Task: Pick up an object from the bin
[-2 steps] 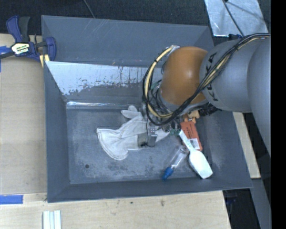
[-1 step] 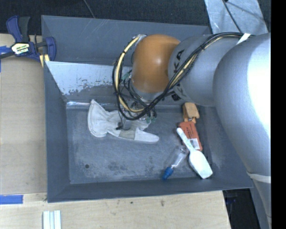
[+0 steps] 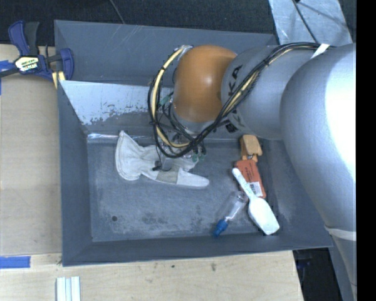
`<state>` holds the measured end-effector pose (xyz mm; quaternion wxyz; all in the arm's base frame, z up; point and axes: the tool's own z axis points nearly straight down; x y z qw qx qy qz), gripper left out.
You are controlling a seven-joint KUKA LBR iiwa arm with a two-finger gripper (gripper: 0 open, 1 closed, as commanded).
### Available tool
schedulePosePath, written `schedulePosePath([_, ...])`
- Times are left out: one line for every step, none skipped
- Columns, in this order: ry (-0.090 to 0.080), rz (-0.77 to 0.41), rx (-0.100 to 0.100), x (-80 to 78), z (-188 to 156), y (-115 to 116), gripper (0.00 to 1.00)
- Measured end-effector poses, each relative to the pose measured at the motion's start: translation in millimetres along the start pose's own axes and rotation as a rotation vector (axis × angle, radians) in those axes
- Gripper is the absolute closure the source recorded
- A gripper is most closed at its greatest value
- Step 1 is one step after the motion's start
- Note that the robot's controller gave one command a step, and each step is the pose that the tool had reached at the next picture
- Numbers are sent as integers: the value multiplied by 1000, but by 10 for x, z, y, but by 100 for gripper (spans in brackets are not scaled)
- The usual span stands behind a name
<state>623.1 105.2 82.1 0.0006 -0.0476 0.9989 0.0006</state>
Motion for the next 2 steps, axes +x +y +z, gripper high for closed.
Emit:
schedulePosePath([-4,-32,1,133,-1483,-107,100])
schedulePosePath([-2,-32,1,137,-1475,-107,100])
